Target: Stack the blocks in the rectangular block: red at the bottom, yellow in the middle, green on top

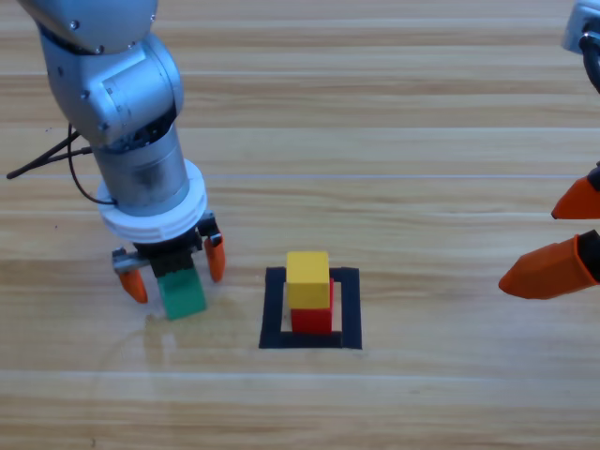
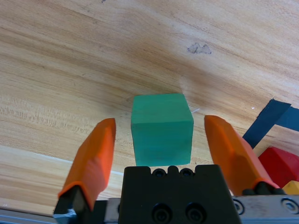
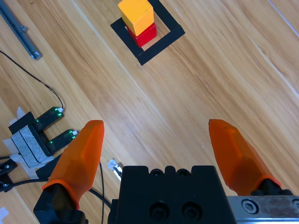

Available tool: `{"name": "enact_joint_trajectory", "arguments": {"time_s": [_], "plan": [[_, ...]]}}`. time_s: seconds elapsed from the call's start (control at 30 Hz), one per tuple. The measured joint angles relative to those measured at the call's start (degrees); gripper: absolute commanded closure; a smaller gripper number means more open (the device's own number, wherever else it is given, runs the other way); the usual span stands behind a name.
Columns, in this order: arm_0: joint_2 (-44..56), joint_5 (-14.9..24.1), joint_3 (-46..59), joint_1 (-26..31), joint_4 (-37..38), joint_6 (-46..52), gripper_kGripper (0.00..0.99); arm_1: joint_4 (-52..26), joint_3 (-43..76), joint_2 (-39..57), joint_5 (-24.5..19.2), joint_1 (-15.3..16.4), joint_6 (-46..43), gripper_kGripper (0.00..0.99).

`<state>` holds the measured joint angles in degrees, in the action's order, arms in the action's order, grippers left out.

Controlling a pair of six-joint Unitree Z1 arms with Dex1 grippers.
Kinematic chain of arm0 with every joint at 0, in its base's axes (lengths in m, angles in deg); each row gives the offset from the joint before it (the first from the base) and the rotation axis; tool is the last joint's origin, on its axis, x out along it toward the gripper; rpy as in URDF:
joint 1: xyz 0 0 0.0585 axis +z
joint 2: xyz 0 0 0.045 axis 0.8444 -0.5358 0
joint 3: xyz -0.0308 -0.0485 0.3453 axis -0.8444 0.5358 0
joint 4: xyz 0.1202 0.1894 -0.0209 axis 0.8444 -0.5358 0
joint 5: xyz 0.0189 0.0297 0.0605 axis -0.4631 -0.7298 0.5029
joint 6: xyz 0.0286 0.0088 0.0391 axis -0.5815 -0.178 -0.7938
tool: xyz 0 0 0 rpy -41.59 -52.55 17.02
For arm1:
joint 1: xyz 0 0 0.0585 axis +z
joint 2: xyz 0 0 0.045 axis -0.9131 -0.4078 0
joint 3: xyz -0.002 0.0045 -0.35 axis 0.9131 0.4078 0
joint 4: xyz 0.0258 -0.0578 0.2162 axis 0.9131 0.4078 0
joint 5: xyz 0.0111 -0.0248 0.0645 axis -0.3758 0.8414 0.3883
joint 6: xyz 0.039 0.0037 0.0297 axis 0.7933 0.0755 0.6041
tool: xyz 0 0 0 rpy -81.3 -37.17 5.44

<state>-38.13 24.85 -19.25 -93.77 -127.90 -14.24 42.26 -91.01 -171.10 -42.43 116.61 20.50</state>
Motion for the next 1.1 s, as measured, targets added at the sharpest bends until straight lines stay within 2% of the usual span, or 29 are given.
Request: {"name": "enact_joint_trajectory", "arguments": {"time_s": [0.13,0.3,0.37,0.43,0.57,0.63,0.7,0.8,0.9,1.1], "plan": [[0.0,0.0,0.0,0.0,0.0,0.0,0.392,0.0,0.0,-0.2,0.0,0.0,0.0,0.004],[0.0,0.0,-0.3,0.0,0.0,0.0,0.777,0.0,0.0,-2.1,0.0,0.0,-0.1,0.004],[0.0,0.0,-0.5,0.0,-0.3,-0.2,0.867,0.0,0.0,-2.8,0.0,0.0,-0.1,0.004],[0.0,0.0,-0.8,0.0,-1.0,-0.8,0.916,0.0,0.0,-2.8,0.0,0.0,-0.1,0.004],[-0.6,0.1,-3.1,0.0,-2.7,-3.0,0.942,0.0,0.0,-2.8,0.0,0.0,-0.1,0.004],[-1.9,0.2,-7.0,0.0,-6.3,-5.2,0.944,0.0,0.0,-2.8,0.0,0.0,-0.1,0.004],[-3.8,0.5,-13.6,0.0,-12.2,-8.4,0.949,0.0,0.0,-2.8,0.0,0.0,-0.1,0.004],[-7.1,0.9,-28.9,0.0,-22.3,-13.7,0.956,0.0,0.0,-2.8,0.0,0.0,-0.1,0.004],[-7.2,1.0,-37.0,0.0,-27.3,-18.9,0.958,0.0,0.0,-2.8,0.0,0.0,-0.1,0.004],[-6.3,-0.5,-39.1,0.1,-30.3,-26.6,0.959,0.0,0.0,-2.8,0.0,0.0,-0.1,0.004]]}}
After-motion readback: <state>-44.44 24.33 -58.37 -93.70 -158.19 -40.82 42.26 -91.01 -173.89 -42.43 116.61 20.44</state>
